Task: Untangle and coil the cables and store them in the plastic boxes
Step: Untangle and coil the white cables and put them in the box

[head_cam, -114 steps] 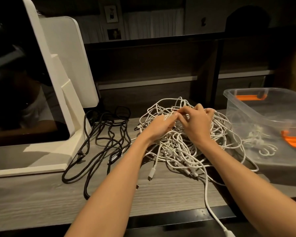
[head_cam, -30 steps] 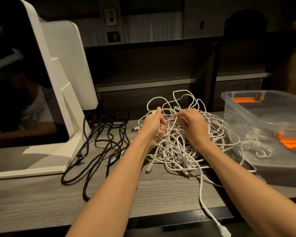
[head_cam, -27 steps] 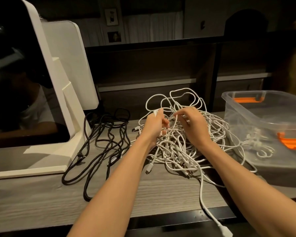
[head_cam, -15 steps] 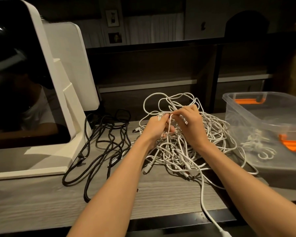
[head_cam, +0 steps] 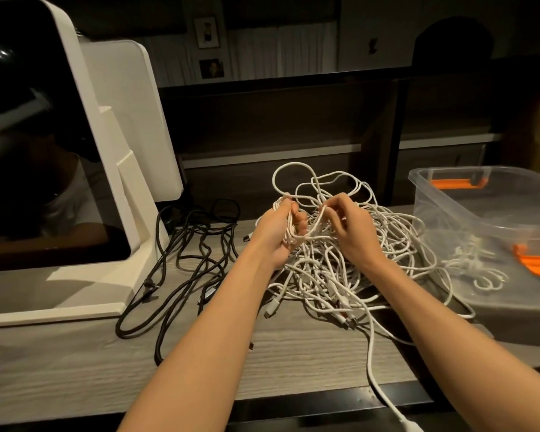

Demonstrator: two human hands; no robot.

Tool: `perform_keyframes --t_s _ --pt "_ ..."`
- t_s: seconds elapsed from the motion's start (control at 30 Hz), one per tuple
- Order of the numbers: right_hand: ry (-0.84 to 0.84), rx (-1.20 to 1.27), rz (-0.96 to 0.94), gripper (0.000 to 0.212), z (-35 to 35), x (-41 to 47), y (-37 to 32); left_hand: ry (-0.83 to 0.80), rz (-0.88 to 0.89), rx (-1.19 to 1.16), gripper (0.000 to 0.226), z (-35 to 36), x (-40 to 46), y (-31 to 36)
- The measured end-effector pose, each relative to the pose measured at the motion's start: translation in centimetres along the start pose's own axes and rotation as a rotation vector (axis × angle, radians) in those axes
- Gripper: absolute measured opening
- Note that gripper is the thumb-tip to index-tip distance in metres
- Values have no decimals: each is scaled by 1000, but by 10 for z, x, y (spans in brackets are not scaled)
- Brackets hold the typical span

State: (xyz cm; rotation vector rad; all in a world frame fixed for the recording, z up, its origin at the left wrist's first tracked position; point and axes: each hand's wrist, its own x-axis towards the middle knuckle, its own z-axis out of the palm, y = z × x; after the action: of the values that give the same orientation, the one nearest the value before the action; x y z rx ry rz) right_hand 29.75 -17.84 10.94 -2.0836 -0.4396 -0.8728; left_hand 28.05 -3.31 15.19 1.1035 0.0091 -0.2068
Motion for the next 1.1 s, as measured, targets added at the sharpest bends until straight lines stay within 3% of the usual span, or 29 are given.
perform_keyframes --t_s 0.17,0.27,0.37,0.5,0.67,0.87,1.1 --pt "61 -110 -241 8 1 -4 -10 47 203 472 39 2 1 -6" --pt "104 -162 -307 14 3 -4 -13 11 225 627 40 4 -1 -8" --pt "139 -196 -279 28 3 -5 -11 -70 217 667 35 3 -2 -6" --pt "142 -245 -98 31 4 -5 -10 -206 151 633 45 2 -2 -3" --pt "-116 -65 40 36 2 -1 3 -240 107 829 31 -11 0 2" --pt "-176 -100 136 43 3 1 10 -108 234 819 46 -10 5 -5" --pt "-104 -252 208 39 1 4 18 213 516 530 42 -6 13 -12"
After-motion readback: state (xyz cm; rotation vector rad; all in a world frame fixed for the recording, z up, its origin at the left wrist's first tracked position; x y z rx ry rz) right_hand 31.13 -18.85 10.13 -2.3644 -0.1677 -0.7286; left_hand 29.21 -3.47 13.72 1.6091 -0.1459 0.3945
